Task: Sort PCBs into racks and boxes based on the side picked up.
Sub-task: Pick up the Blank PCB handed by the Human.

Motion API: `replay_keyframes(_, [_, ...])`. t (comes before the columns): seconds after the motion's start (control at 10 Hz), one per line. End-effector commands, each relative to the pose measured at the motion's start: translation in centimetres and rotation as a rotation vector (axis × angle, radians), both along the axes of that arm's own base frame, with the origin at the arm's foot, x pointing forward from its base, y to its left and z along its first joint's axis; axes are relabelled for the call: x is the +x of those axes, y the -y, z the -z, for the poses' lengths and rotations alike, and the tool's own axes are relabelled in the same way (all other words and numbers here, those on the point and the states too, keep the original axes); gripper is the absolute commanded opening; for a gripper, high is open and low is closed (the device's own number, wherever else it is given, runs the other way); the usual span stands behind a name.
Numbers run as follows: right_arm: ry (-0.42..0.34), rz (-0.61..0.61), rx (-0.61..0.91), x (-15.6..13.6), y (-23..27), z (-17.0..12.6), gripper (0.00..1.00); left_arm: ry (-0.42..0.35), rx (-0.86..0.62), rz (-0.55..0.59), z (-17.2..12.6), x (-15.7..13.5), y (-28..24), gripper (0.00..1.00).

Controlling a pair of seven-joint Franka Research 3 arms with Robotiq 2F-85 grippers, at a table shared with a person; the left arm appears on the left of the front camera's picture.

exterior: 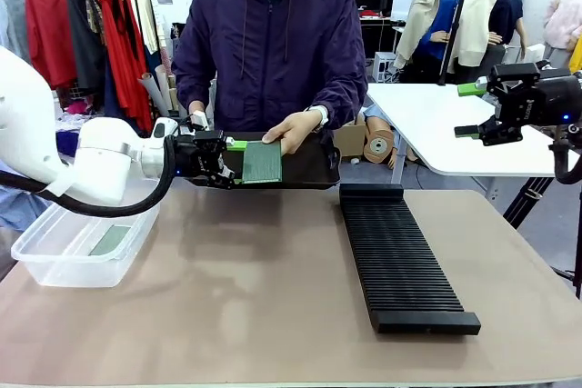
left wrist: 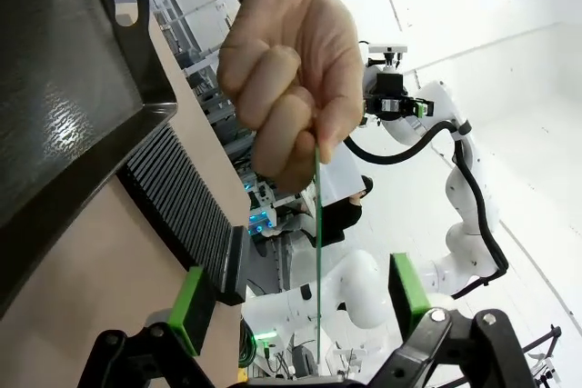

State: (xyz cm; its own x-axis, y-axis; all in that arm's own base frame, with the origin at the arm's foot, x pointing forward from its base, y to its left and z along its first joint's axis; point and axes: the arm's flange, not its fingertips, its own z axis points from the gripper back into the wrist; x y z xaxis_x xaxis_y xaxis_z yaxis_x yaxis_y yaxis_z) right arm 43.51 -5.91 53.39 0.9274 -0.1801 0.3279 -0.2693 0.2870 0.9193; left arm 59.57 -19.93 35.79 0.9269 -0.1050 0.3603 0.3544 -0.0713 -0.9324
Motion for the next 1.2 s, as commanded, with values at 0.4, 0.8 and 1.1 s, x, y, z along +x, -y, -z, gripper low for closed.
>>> replay_keyframes(0.4, [0.009,-0.005,0.004,0.1,-0.1,-0.3,1.0,0.018,-0.021,0.039,-0.9,-1.1,2.0,1.0])
replay_keyframes(0.8, [0.009,-0.005,0.004,0.1,-0.1,-0.3,1.0,0.06,-0.007,0.066,-1.0,-1.2,1.7,0.74])
replay_keyframes(1.1, [0.009,-0.005,0.004,0.1,-0.1,-0.3,1.0,0.063,-0.036,0.054,-0.9,-0.8,1.8,0.24])
